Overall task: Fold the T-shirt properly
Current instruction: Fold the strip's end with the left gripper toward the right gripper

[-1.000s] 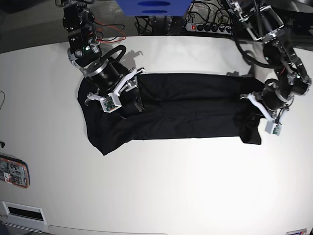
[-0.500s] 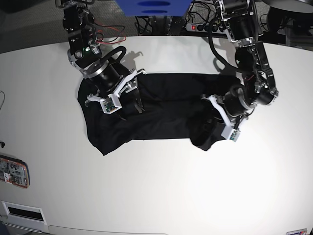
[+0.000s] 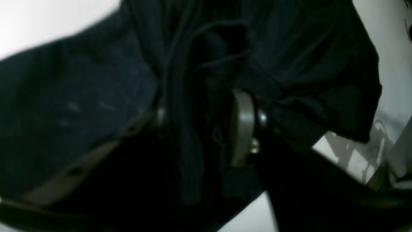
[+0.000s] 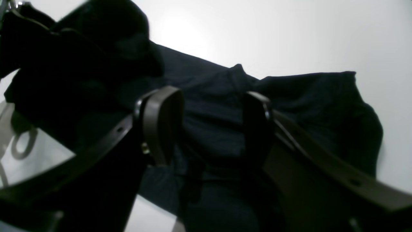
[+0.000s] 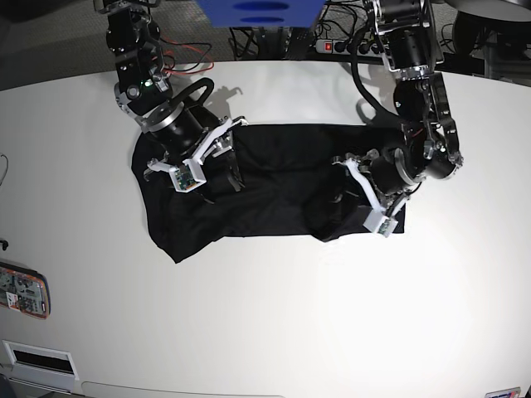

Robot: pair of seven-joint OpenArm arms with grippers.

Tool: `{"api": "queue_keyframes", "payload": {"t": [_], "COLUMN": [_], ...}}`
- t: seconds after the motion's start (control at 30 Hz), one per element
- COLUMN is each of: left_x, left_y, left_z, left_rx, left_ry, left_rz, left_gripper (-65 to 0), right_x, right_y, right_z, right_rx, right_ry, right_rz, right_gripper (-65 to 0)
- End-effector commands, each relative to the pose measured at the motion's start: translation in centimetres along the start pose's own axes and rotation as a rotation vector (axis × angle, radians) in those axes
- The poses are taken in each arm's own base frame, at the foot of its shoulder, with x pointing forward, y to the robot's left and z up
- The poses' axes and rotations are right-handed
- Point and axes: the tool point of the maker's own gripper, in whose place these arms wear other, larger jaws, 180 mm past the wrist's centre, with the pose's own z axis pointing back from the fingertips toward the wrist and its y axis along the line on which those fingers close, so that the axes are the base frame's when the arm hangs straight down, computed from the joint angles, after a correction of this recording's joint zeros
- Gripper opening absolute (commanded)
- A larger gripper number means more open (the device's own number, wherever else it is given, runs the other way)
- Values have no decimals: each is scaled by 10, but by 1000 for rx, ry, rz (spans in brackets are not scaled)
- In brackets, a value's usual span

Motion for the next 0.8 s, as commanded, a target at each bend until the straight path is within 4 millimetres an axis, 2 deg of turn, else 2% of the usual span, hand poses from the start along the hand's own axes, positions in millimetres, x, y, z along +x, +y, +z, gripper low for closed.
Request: {"api": "queue_keyframes", "payload": {"t": [0.0, 0.17, 0.23, 0.3, 0.4, 0.47, 0.6, 0.67, 0.77], "left_x": [18, 18, 18, 24, 35, 38, 37, 29, 43], "left_y": [-11, -33, -40, -51, -69, -76, -83, -86, -86], "left_z": [-2, -14, -17, -20, -20, -20, -23, -23, -9], "left_rx": [-35, -93, -112, -132, -154, -162, -177, -181, -152], "left_ry": [-52, -32, -24, -40, -86, -100, -106, -96, -136], "left_rz": [-32, -69, -83, -93, -101, -98, -84, -69, -123], "left_gripper": [-331, -241, -226, -223, -224, -224, -224, -224, -224], "right_x": [14, 14, 21, 20, 21, 32, 45, 48, 47], "right_y": [0, -2, -11, -30, -74, -96, -137, -153, -175], "right_z": [1, 1, 0, 4, 12, 15, 29, 37, 43], "right_rx": [4, 1, -24, -77, -194, -256, -374, -421, -484], "right_ry": [-53, -53, -67, -53, -6, -17, -30, -26, -8], "right_rz": [7, 6, 13, 12, 18, 9, -12, -21, -68], "right_gripper": [-333, -334, -335, -337, -337, -337, -337, -337, -337]}}
